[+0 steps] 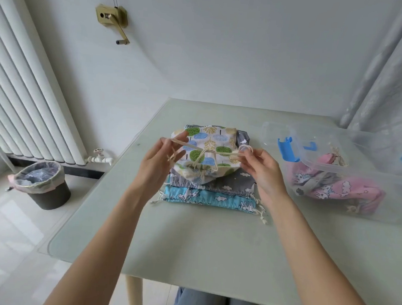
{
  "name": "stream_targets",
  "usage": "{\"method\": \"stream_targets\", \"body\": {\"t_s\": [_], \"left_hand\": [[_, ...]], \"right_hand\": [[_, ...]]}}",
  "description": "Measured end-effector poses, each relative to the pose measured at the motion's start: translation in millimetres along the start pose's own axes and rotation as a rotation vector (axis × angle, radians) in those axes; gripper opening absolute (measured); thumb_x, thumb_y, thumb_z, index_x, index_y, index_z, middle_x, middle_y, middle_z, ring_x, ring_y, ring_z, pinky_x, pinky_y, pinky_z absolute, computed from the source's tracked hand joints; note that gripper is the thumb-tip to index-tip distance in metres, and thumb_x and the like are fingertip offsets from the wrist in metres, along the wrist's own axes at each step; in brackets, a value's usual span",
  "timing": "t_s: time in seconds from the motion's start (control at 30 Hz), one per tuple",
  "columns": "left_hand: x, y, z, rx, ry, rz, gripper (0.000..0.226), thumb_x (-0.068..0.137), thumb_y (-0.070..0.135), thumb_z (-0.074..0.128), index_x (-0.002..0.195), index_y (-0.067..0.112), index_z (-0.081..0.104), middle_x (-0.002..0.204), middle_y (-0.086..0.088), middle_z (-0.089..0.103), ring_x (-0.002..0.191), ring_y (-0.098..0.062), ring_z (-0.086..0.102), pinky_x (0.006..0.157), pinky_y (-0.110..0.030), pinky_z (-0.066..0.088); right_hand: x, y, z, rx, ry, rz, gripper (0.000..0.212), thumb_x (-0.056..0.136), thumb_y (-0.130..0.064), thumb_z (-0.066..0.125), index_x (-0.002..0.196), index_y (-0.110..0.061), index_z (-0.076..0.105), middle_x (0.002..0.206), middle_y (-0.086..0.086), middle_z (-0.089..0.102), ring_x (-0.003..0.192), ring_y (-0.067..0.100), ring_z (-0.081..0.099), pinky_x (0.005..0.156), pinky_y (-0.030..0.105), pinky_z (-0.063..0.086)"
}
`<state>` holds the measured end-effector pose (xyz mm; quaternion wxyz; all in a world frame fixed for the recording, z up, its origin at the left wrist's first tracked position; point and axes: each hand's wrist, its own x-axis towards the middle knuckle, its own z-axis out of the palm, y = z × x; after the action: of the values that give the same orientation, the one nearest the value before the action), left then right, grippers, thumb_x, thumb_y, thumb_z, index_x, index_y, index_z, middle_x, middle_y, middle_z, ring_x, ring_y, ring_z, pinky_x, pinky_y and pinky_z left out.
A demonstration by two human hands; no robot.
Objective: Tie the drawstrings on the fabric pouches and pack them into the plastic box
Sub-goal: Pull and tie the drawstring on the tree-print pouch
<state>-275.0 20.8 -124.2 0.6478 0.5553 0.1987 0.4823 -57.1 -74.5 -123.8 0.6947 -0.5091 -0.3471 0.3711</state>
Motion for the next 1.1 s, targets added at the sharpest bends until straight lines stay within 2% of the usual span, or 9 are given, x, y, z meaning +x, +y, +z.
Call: {"method": "stream_targets", "body": {"t_s": [0.1, 0.17, 0.23, 0.4, 0.63, 0.77, 0.87, 0.97, 1.1], "left_hand": [[-3, -2, -1, -0.252, -0.031, -0.014, 0.027, 0.098, 0.02, 0.031, 0.077, 0.01, 0.043, 0.071, 0.0, 0.065, 0.088, -0.022, 0.067, 0.095, -0.033, 0.046], [-5, -3, -1, -0.247, 0.033, -0.036, 0.028, 0.1, 0.021, 0.03, 0.072, 0.015, 0.035, 0.052, 0.007, 0.04, 0.051, -0.013, 0.051, 0.086, -0.032, 0.05], [-6, -3, -6, -0.136, 0.115, -0.058, 0.03, 0.1, 0.019, 0.03, 0.071, 0.017, 0.033, 0.05, 0.011, 0.029, 0.043, -0.008, 0.032, 0.074, -0.027, 0.052], [-14, -1, -17, 0.299, 0.2, -0.014, 0.031, 0.097, 0.009, 0.037, 0.068, 0.018, 0.033, 0.057, 0.008, 0.027, 0.05, -0.007, 0.023, 0.051, -0.021, 0.022], [-27, -4, -33, 0.703, 0.163, 0.003, 0.027, 0.089, 0.021, 0.046, 0.062, 0.021, 0.042, 0.048, 0.011, 0.034, 0.051, -0.01, 0.028, 0.052, -0.027, 0.025], [-30, -1, -32, 0.751, 0.15, -0.009, 0.026, 0.091, 0.021, 0.046, 0.065, 0.019, 0.043, 0.053, 0.01, 0.036, 0.056, -0.015, 0.031, 0.056, -0.03, 0.026], [-37, 1, -29, 0.674, 0.066, -0.054, 0.028, 0.098, 0.017, 0.043, 0.071, 0.015, 0.047, 0.056, 0.007, 0.045, 0.054, -0.015, 0.043, 0.058, -0.026, 0.037], [-41, 6, -33, 0.656, 0.029, -0.07, 0.025, 0.099, 0.018, 0.044, 0.077, 0.012, 0.056, 0.077, -0.002, 0.064, 0.073, -0.015, 0.061, 0.074, -0.028, 0.048], [-39, 9, -33, 0.785, 0.082, -0.023, 0.021, 0.097, 0.023, 0.047, 0.083, 0.022, 0.063, 0.106, -0.003, 0.06, 0.088, -0.012, 0.059, 0.083, -0.029, 0.048]], "right_hand": [[-3, -1, 6, 0.271, -0.101, 0.091, 0.013, 0.099, -0.01, 0.041, 0.092, -0.007, 0.051, 0.094, 0.012, 0.072, 0.1, 0.026, 0.066, 0.091, 0.038, 0.053], [-6, -3, 7, 0.309, -0.12, 0.102, 0.015, 0.099, -0.01, 0.039, 0.091, -0.007, 0.051, 0.081, 0.009, 0.072, 0.088, 0.025, 0.069, 0.087, 0.039, 0.054], [-9, -3, 7, 0.287, -0.075, 0.097, 0.014, 0.098, -0.01, 0.041, 0.09, -0.007, 0.051, 0.068, 0.004, 0.066, 0.073, 0.02, 0.067, 0.078, 0.035, 0.057], [-12, 0, -4, 0.09, 0.029, 0.053, 0.011, 0.097, -0.015, 0.048, 0.089, -0.011, 0.055, 0.054, -0.006, 0.049, 0.054, 0.009, 0.05, 0.06, 0.023, 0.044], [-19, 6, -8, -0.307, 0.07, -0.065, 0.017, 0.095, -0.015, 0.052, 0.083, -0.017, 0.062, 0.049, -0.006, 0.043, 0.05, 0.013, 0.048, 0.055, 0.024, 0.04], [-22, 5, -11, -0.434, 0.061, -0.094, 0.016, 0.093, -0.014, 0.054, 0.083, -0.017, 0.066, 0.052, -0.002, 0.043, 0.047, 0.012, 0.049, 0.052, 0.02, 0.042], [-23, -1, -15, -0.654, -0.019, -0.072, 0.016, 0.092, -0.016, 0.055, 0.082, -0.017, 0.067, 0.053, -0.001, 0.052, 0.048, 0.011, 0.054, 0.053, 0.013, 0.041], [-25, -18, -15, -0.752, -0.188, 0.002, 0.017, 0.093, -0.017, 0.053, 0.082, -0.012, 0.066, 0.054, -0.002, 0.058, 0.053, 0.011, 0.059, 0.058, 0.018, 0.04], [-23, -46, 16, -0.377, -0.431, 0.024, 0.023, 0.097, -0.017, 0.046, 0.091, 0.001, 0.058, 0.053, -0.004, 0.053, 0.054, 0.013, 0.056, 0.065, 0.024, 0.049]]}}
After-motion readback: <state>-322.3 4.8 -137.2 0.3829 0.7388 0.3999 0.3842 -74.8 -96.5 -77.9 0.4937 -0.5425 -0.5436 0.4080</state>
